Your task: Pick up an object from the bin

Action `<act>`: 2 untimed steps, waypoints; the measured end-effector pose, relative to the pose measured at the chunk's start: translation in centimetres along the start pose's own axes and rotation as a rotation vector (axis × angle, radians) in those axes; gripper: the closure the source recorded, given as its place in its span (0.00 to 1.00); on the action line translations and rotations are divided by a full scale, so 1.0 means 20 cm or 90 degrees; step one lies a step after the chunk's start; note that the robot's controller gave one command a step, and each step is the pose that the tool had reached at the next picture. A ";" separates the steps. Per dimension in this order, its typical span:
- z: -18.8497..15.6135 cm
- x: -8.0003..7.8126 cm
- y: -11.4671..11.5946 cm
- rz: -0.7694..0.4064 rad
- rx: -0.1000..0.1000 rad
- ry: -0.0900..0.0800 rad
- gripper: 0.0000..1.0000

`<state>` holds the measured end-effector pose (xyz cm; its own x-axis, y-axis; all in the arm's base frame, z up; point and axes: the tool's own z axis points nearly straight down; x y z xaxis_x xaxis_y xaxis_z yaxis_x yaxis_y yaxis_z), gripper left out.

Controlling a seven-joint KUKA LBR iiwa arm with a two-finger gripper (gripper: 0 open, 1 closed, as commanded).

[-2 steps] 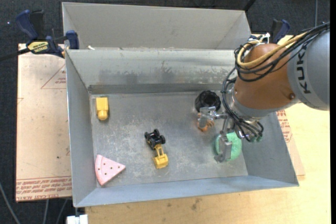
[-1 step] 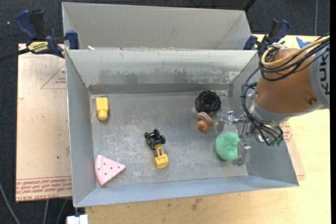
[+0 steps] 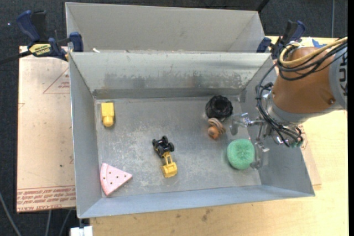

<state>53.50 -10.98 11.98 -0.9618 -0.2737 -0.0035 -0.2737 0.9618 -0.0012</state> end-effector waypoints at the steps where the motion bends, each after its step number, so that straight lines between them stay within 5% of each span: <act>1: 0.19 0.04 -0.05 -0.110 -0.002 0.001 0.00; 2: 0.25 0.07 -0.06 0.108 -0.001 0.001 1.00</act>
Offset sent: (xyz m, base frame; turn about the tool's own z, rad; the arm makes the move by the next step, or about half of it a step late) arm -0.0115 -0.0178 -0.0498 0.1723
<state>52.47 -12.62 7.02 -0.9943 -0.1069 -0.0027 -0.1069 0.9943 0.0015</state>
